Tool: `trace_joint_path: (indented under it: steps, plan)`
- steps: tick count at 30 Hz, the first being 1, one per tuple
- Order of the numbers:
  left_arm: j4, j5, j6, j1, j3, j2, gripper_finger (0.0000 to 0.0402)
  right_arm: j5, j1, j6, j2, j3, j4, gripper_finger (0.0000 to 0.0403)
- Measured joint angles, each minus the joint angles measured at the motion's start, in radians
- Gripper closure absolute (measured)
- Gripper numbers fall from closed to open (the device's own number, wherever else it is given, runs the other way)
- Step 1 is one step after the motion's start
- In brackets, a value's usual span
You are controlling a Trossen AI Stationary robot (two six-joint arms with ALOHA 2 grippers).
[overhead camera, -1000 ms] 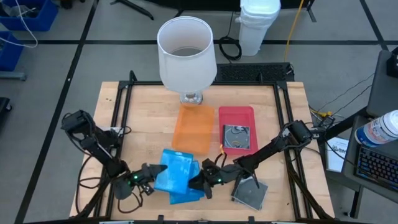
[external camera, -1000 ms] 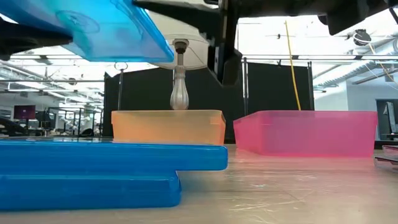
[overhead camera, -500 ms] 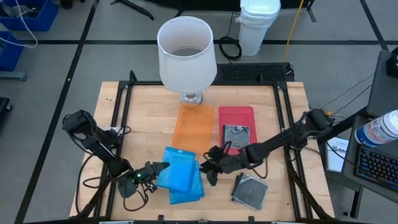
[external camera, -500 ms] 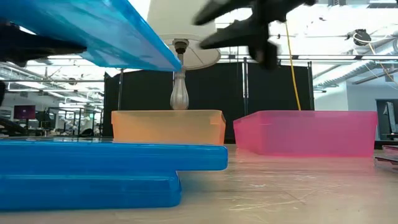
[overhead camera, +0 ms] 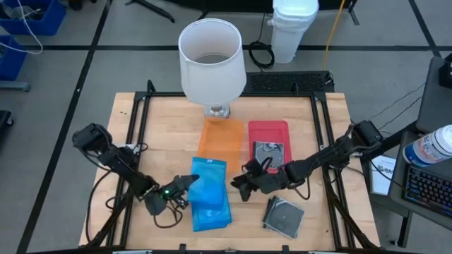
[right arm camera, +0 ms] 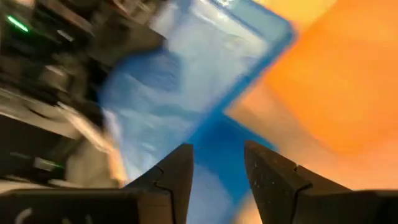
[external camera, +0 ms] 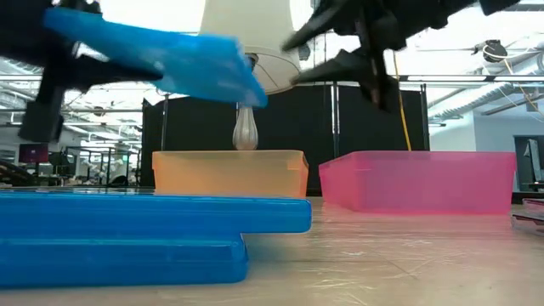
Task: Pick & place jewel cases by type
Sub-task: Put the blue CD case into the orange bin
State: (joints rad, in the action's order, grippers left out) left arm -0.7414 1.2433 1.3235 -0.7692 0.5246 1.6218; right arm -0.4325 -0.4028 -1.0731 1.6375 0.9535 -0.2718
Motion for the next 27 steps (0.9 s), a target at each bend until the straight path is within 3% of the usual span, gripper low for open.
trace_joint_path:
  steps: [5, 14, 27]
  plan:
    - [0.008, -0.008, 0.018, 0.037, 0.079, 0.000, 0.0370, 0.127, 0.066, -0.056, 0.000, -0.095, -0.240, 0.0245]
    - [0.044, -0.021, 0.036, 0.077, 0.118, -0.001, 0.0369, 0.147, 0.076, -0.112, 0.001, -0.190, -0.503, 0.0235]
    - [-0.047, -0.081, 0.168, 0.091, 0.119, -0.002, 0.0367, 0.176, 0.101, -0.077, 0.001, -0.194, -0.549, 0.0246]
